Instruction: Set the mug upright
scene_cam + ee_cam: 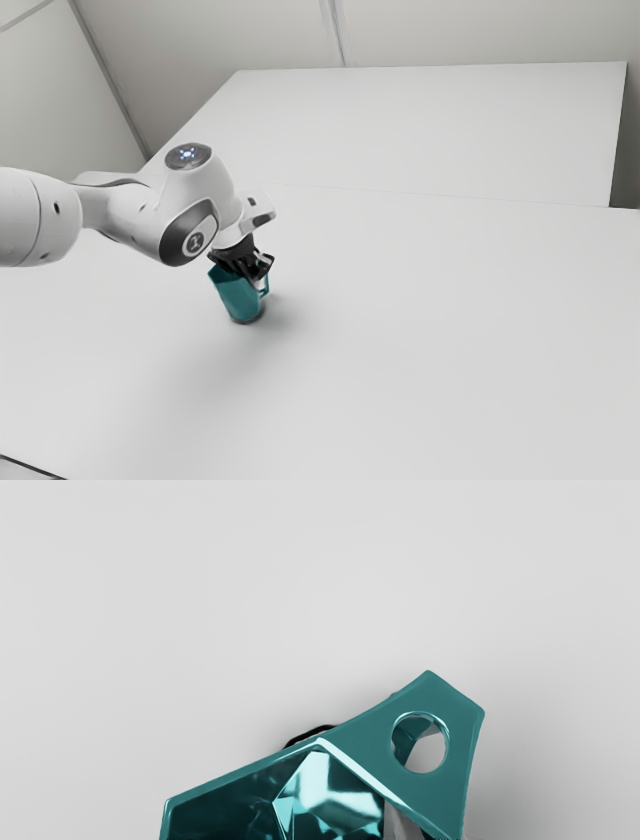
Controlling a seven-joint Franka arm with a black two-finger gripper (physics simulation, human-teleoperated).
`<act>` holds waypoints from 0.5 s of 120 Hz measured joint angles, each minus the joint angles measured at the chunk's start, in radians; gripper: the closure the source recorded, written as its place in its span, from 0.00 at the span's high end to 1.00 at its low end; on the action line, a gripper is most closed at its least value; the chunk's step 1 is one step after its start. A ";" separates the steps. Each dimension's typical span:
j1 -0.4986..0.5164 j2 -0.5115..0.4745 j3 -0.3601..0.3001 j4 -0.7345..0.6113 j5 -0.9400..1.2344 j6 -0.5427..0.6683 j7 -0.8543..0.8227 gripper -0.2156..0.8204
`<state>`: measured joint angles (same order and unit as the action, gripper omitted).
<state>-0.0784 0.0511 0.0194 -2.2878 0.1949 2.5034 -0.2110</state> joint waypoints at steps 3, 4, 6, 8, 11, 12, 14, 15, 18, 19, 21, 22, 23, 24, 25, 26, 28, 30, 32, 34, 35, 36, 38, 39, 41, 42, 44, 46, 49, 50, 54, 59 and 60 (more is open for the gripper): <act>0.000 0.001 0.000 0.000 0.000 0.002 0.000 0.03; 0.000 0.001 0.000 0.000 0.000 0.002 0.000 0.03; -0.001 0.002 0.000 0.000 0.000 0.003 0.000 0.03; -0.001 0.002 0.000 0.000 0.000 0.003 0.000 0.04; -0.002 0.002 -0.001 0.000 -0.002 0.002 0.001 0.10; -0.003 0.003 -0.001 0.000 -0.002 0.001 0.001 0.11; -0.003 0.003 -0.001 0.000 -0.003 -0.001 0.002 0.15; -0.004 0.003 -0.002 0.000 -0.004 -0.002 0.003 0.17; -0.005 0.003 -0.002 0.000 -0.006 -0.004 0.004 0.22; -0.005 0.003 -0.002 0.000 -0.006 -0.005 0.005 0.24; -0.006 0.002 -0.002 0.000 -0.007 -0.006 0.006 0.28; -0.007 0.002 -0.002 0.000 -0.007 -0.007 0.006 0.30; -0.007 0.002 -0.002 0.000 -0.007 -0.007 0.007 0.32; -0.007 0.002 -0.002 0.000 -0.008 -0.008 0.007 0.33; -0.008 0.001 -0.002 0.000 -0.008 -0.008 0.008 0.35; -0.008 0.000 -0.002 0.000 -0.008 -0.009 0.008 0.37; -0.008 -0.001 -0.002 0.000 -0.009 -0.010 0.009 0.40; -0.009 -0.003 -0.002 0.000 -0.009 -0.011 0.010 0.43; -0.009 -0.005 -0.002 0.000 -0.010 -0.012 0.011 0.46; -0.009 -0.008 -0.002 0.000 -0.010 -0.012 0.012 0.48; -0.009 -0.009 -0.002 0.000 -0.010 -0.013 0.012 0.49; -0.009 -0.010 -0.002 0.000 -0.010 -0.013 0.013 0.51; -0.009 -0.014 -0.002 0.000 -0.011 -0.014 0.014 0.53; -0.009 -0.016 -0.002 0.000 -0.011 -0.014 0.014 0.54; -0.009 -0.019 -0.002 0.000 -0.011 -0.016 0.015 0.56; -0.009 -0.021 -0.002 0.000 -0.011 -0.016 0.015 0.57; -0.009 -0.025 -0.003 0.000 -0.011 -0.018 0.016 0.58; -0.009 -0.029 -0.003 0.000 -0.011 -0.020 0.017 0.60; -0.008 -0.036 -0.003 0.001 -0.011 -0.023 0.018 0.62; -0.008 -0.039 -0.003 0.000 -0.012 -0.025 0.019 0.63; -0.008 -0.051 -0.003 0.001 -0.012 -0.031 0.020 0.65; -0.007 -0.064 -0.003 0.003 -0.012 -0.038 0.021 0.68; -0.007 -0.066 -0.003 0.003 -0.012 -0.040 0.022 0.68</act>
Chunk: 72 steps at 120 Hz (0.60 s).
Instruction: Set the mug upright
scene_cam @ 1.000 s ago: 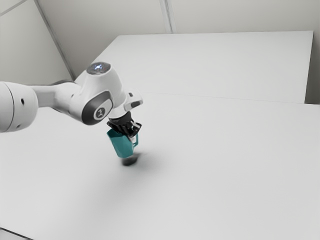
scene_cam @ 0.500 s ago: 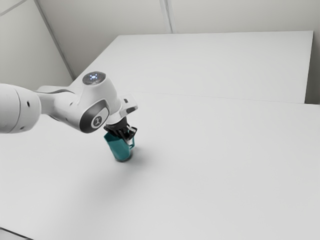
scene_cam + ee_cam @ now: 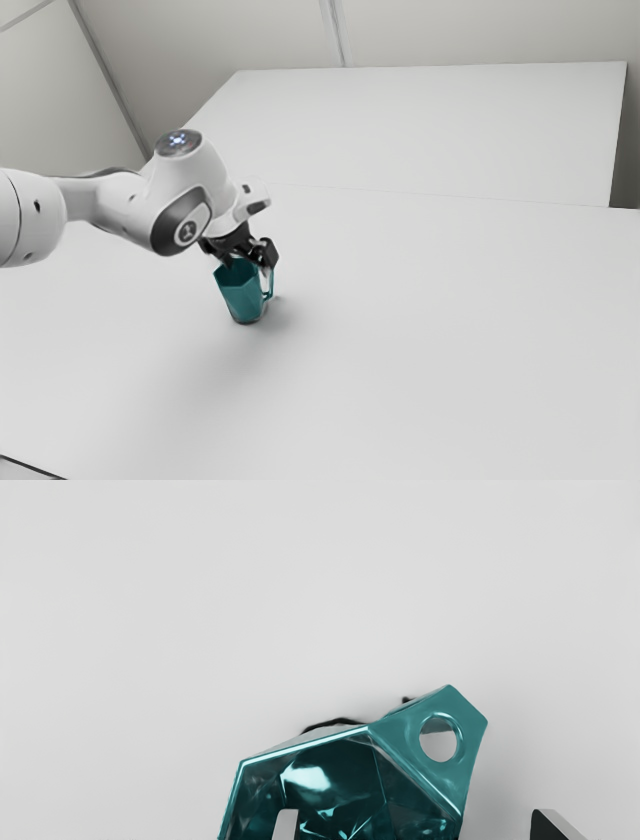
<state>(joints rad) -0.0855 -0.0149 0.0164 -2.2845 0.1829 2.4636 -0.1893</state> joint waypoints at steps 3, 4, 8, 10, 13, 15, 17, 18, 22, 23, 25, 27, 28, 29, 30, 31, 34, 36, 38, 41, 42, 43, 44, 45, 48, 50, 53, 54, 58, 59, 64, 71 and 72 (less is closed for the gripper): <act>0.000 -0.006 0.000 0.002 0.000 -0.004 0.001 0.69; 0.001 -0.008 0.000 0.003 0.000 -0.005 0.001 0.70; 0.001 -0.018 -0.001 0.007 -0.001 -0.009 0.003 0.71; 0.001 -0.026 -0.001 0.008 -0.002 -0.011 0.003 0.72; 0.001 -0.035 -0.001 0.012 -0.003 -0.014 0.004 0.72; 0.002 -0.040 -0.001 0.016 -0.005 -0.016 0.005 0.73; 0.001 -0.044 -0.001 0.023 -0.006 -0.017 0.006 0.73; 0.000 -0.045 -0.001 0.027 -0.007 -0.018 0.006 0.74; -0.001 -0.050 -0.002 0.043 -0.009 -0.024 0.007 0.74; -0.002 -0.051 -0.002 0.047 -0.009 -0.026 0.008 0.75; -0.003 -0.053 -0.002 0.062 -0.010 -0.034 0.008 0.75; -0.004 -0.054 -0.002 0.078 -0.011 -0.044 0.009 0.75; -0.005 -0.054 -0.002 0.087 -0.012 -0.050 0.009 0.75; -0.005 -0.055 -0.002 0.096 -0.013 -0.057 0.010 0.76; -0.006 -0.055 -0.002 0.106 -0.015 -0.064 0.010 0.76; -0.006 -0.055 -0.002 0.116 -0.017 -0.072 0.010 0.76; -0.008 -0.055 -0.002 0.148 -0.026 -0.099 0.011 0.76; -0.008 -0.055 -0.002 0.167 -0.033 -0.118 0.012 0.76; -0.009 -0.054 -0.002 0.187 -0.039 -0.139 0.012 0.77; -0.009 -0.054 -0.003 0.216 -0.047 -0.170 0.013 0.77; -0.009 -0.054 -0.003 0.225 -0.050 -0.180 0.013 0.77; -0.009 -0.054 -0.003 0.234 -0.052 -0.191 0.014 0.77; -0.009 -0.054 -0.003 0.243 -0.054 -0.201 0.014 0.77; -0.009 -0.054 -0.003 0.252 -0.056 -0.212 0.014 0.77; -0.008 -0.054 -0.003 0.272 -0.061 -0.241 0.015 0.77; -0.008 -0.054 -0.003 0.284 -0.064 -0.258 0.016 0.78; -0.007 -0.054 -0.004 0.301 -0.068 -0.283 0.016 0.78; -0.006 -0.054 -0.004 0.307 -0.069 -0.291 0.016 0.78; -0.006 -0.052 -0.005 0.335 -0.073 -0.324 0.017 0.78; -0.006 -0.052 -0.006 0.342 -0.074 -0.333 0.017 0.78; -0.007 -0.051 -0.006 0.379 -0.078 -0.377 0.018 0.78; -0.011 -0.049 -0.007 0.434 -0.088 -0.441 0.020 0.79; -0.011 -0.049 -0.007 0.441 -0.089 -0.450 0.020 0.79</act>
<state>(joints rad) -0.0966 -0.0636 0.0094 -1.8439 0.0941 2.0140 -0.1694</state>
